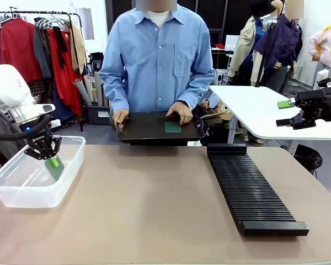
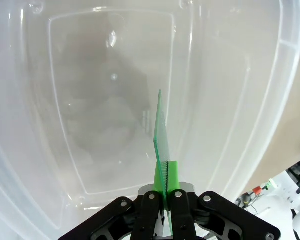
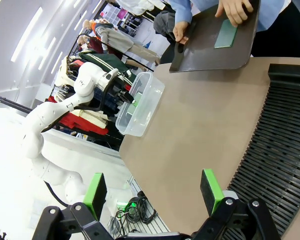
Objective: Sort PCBs into racks and boxes based on the side picked up.
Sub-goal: If the short side of the Blank PCB is picked up, insert it into the PCB Rack ; if the long side is picked up, place it in the Organizing box.
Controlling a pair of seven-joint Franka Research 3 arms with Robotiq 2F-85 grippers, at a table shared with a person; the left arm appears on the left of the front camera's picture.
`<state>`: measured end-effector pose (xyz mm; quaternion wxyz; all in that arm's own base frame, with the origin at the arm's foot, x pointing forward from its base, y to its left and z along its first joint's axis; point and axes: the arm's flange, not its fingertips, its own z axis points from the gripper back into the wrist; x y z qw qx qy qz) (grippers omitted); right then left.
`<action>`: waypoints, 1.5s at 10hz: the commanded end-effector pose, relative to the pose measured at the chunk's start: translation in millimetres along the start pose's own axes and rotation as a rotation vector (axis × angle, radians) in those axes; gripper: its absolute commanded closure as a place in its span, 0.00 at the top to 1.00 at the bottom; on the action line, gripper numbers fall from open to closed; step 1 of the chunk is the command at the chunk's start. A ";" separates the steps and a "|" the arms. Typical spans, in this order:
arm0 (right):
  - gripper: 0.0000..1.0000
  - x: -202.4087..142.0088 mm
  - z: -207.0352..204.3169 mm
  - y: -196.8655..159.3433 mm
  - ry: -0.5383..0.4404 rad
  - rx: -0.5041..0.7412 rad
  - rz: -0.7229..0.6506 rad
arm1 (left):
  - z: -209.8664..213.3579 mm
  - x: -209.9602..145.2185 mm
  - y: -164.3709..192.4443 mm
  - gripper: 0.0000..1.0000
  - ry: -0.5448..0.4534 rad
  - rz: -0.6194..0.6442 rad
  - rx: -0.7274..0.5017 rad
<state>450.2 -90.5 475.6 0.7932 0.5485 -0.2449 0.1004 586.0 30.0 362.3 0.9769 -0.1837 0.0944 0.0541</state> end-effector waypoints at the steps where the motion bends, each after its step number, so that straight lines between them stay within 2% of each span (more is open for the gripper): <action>1: 1.00 1.5 0.5 2.2 -0.002 0.008 0.006 | -5.8 4.1 4.6 0.00 -0.014 -0.022 0.001; 3: 1.00 1.5 0.5 2.2 -0.002 0.008 0.006 | -12.9 8.4 10.3 0.00 -0.019 -0.026 -0.009; 4: 1.00 1.5 0.5 2.2 -0.002 0.008 0.006 | -13.1 9.3 10.7 0.05 -0.024 -0.025 -0.006; 5: 1.00 1.5 0.5 2.2 -0.002 0.008 0.006 | -12.0 9.3 11.0 0.22 -0.032 -0.022 0.000; 9: 1.00 1.5 0.5 2.2 -0.002 0.008 0.006 | -5.2 4.2 15.4 1.00 -0.055 0.010 0.021; 12: 1.00 1.5 0.5 2.2 -0.002 0.008 0.006 | 9.3 -13.0 10.4 1.00 -0.095 0.080 0.090; 15: 1.00 1.5 0.5 2.2 -0.002 0.008 0.006 | 19.6 -28.6 -0.5 1.00 -0.103 0.096 0.099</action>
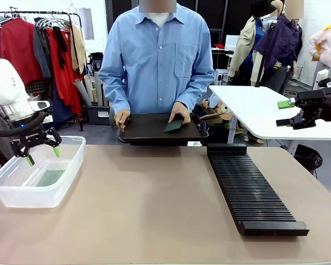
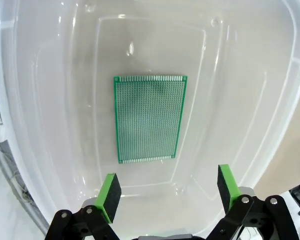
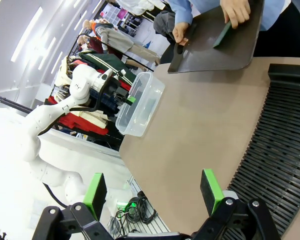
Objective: Sort PCBs into racks and boxes based on the side picked up.
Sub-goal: If the short side of the Blank PCB is picked up, insert it into the PCB Rack ; if the long side is picked up, place it in the Organizing box.
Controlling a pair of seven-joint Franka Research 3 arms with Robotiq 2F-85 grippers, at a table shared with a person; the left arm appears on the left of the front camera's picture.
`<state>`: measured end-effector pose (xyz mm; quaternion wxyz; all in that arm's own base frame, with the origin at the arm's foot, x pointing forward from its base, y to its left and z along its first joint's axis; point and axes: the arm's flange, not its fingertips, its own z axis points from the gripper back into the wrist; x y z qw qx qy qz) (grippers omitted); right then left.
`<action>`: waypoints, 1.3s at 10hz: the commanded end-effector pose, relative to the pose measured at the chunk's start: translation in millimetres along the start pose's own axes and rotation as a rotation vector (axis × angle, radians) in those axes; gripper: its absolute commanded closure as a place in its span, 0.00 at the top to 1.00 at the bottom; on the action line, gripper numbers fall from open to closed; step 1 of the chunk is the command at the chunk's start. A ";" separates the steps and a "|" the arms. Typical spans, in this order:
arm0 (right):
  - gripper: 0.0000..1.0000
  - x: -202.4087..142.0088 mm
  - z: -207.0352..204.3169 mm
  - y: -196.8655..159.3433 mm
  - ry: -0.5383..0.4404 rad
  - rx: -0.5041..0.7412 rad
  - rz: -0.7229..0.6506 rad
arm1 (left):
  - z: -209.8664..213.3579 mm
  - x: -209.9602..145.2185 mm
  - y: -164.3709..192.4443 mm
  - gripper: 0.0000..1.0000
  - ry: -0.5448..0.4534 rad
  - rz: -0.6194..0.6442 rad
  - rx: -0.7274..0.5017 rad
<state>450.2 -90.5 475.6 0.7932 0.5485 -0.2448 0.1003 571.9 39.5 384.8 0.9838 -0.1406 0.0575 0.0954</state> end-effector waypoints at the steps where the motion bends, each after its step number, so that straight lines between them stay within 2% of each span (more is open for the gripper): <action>1: 1.00 1.5 0.5 2.3 -0.002 0.008 0.006 | 3.8 -18.1 -5.9 1.00 -0.021 0.028 0.033; 4: 1.00 1.5 0.5 2.3 -0.002 0.008 0.006 | 4.8 -25.8 -10.2 1.00 -0.046 0.058 0.007; 5: 1.00 1.5 0.5 2.3 -0.002 0.008 0.006 | 8.9 -17.1 -9.1 1.00 -0.010 0.009 0.002; 13: 1.00 1.5 0.5 2.3 -0.002 0.008 0.006 | 8.9 -17.1 -9.1 1.00 -0.010 0.009 0.002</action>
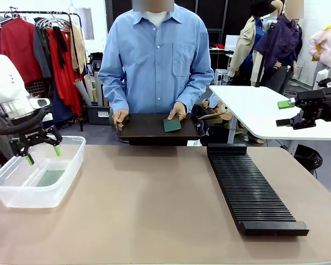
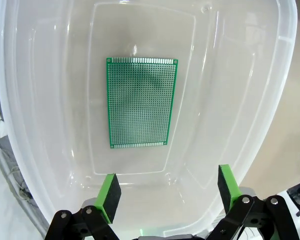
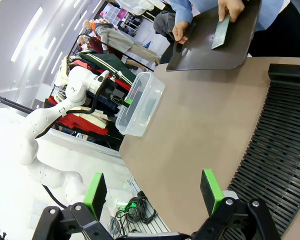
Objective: Sort PCBs into racks and boxes based on the side picked up.
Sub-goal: If the short side of the Blank PCB is picked up, insert it into the PCB Rack ; if the long side is picked up, place it in the Organizing box, then pick up the Blank PCB handed by the Human.
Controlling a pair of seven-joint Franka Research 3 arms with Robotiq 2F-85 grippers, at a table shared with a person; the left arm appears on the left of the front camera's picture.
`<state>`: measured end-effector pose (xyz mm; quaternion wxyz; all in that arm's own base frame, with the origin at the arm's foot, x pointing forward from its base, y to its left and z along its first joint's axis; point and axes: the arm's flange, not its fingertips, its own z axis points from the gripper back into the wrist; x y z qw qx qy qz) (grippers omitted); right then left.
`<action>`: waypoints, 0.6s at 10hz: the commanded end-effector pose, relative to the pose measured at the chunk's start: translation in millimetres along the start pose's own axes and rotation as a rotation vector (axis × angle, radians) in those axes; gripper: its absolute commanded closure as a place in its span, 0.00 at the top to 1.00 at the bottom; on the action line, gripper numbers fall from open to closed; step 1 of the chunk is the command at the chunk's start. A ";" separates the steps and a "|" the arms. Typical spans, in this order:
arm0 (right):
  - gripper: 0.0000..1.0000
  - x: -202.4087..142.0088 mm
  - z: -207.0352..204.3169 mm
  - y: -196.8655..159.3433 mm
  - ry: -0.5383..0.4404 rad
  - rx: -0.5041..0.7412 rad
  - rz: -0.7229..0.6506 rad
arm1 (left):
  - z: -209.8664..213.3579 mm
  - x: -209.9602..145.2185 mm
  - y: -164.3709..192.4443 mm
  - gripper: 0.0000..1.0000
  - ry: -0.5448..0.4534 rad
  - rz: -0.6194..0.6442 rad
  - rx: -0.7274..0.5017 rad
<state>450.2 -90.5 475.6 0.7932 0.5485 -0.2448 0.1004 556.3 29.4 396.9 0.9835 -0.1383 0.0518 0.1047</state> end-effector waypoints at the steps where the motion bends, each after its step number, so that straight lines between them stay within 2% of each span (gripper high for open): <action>1: 1.00 1.5 0.5 2.3 -0.002 0.008 0.006 | 1.7 1.6 0.5 1.00 0.004 -0.008 0.000; 6: 1.00 1.5 0.5 2.3 -0.002 0.008 0.006 | 1.7 1.6 0.5 1.00 0.004 -0.008 0.000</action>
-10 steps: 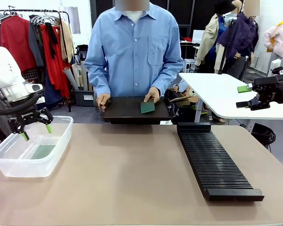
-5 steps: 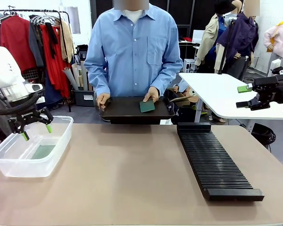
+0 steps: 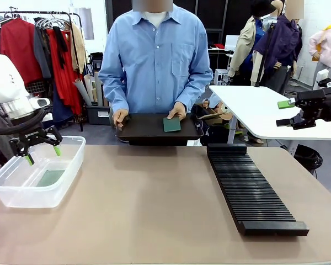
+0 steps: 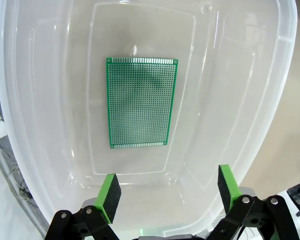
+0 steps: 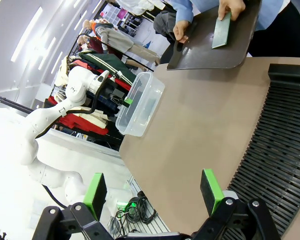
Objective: Sort PCBs into racks and boxes based on the side picked up.
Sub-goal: Pick up the Blank PCB handed by the Human.
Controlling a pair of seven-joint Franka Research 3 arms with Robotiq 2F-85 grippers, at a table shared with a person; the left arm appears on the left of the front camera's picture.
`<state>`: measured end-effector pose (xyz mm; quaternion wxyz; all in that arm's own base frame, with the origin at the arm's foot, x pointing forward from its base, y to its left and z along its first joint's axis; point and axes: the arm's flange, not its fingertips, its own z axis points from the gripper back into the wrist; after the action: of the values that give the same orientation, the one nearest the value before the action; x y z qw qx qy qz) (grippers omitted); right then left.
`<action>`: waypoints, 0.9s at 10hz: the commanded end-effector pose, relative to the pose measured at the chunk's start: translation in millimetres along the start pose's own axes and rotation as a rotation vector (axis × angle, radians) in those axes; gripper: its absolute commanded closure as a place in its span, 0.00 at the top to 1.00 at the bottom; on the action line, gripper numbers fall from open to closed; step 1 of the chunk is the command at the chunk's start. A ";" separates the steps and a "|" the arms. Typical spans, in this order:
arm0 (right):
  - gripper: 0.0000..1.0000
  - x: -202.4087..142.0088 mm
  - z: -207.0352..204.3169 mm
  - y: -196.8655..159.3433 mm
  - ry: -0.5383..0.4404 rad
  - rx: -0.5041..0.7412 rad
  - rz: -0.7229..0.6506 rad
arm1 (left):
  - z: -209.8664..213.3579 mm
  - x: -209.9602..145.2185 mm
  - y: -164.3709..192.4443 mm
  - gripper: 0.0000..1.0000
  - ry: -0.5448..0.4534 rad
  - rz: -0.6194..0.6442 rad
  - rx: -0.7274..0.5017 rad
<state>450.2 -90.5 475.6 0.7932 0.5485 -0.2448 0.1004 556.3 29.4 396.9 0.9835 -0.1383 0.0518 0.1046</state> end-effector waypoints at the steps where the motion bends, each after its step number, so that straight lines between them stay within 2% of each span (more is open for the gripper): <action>1: 1.00 1.5 0.5 2.3 -0.002 0.008 0.006 | 1.6 1.5 0.5 1.00 0.004 -0.008 0.000; 4: 1.00 1.5 0.5 2.3 -0.002 0.008 0.006 | 0.0 0.0 0.0 1.00 0.000 0.000 0.000; 6: 1.00 1.5 0.5 2.3 -0.002 0.008 0.006 | 22.1 -2.9 6.9 1.00 -0.082 -0.029 -0.112; 9: 1.00 1.5 0.5 2.3 -0.002 0.008 0.006 | 53.5 -23.7 17.9 1.00 -0.128 -0.205 -0.322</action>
<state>450.2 -90.5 475.5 0.7932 0.5485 -0.2448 0.1003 550.1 49.9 447.7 0.9655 -0.2509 -0.0357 0.0594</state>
